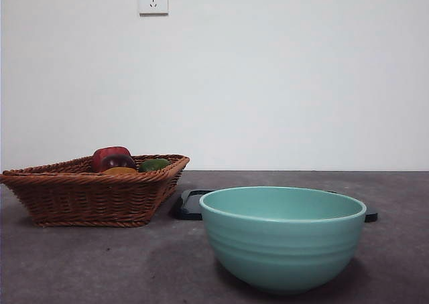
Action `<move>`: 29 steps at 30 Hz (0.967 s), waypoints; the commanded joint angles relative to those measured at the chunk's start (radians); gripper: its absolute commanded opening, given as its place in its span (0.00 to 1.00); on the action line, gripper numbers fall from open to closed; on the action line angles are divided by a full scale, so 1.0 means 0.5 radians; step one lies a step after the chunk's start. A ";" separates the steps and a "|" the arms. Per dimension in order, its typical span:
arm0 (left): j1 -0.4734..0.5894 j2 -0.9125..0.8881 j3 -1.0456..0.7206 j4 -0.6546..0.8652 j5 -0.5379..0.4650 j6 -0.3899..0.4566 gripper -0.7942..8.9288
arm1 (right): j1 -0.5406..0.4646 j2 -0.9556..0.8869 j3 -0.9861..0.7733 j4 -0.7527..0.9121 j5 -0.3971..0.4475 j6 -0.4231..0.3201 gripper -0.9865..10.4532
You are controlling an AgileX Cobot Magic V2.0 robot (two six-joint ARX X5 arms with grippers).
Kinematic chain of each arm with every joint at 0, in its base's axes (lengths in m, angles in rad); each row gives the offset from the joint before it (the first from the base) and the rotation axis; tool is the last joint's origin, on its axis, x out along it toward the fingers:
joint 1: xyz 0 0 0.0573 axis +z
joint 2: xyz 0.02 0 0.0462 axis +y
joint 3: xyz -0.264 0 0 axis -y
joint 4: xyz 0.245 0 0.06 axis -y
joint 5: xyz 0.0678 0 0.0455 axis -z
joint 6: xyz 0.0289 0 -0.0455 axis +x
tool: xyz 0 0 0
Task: Pick up the wifruite, put it on the bowl, pick up the plate, put it on desk
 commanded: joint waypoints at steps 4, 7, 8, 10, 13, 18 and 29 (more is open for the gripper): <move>0.001 -0.004 -0.040 -0.009 -0.001 0.023 0.10 | -0.027 -0.084 -0.408 0.378 0.031 0.108 0.10; 0.001 -0.004 -0.040 -0.009 -0.001 0.023 0.10 | -0.027 -0.084 -0.515 0.426 0.084 0.149 0.10; 0.001 -0.004 -0.040 -0.009 -0.001 0.023 0.10 | -0.027 -0.084 -0.542 0.450 0.104 0.161 0.10; 0.001 -0.004 -0.040 -0.009 -0.001 0.023 0.10 | -0.027 -0.085 -0.597 0.492 0.124 0.165 0.10; 0.001 -0.004 -0.040 -0.009 -0.001 0.024 0.10 | -0.029 -0.089 -0.651 0.488 0.166 0.166 0.10; 0.001 -0.004 -0.040 -0.009 -0.001 0.023 0.10 | -0.046 -0.109 -0.696 0.436 0.255 0.195 0.10; 0.001 -0.004 -0.040 -0.009 -0.001 0.023 0.10 | -0.092 -0.109 -0.696 0.448 0.254 0.195 0.10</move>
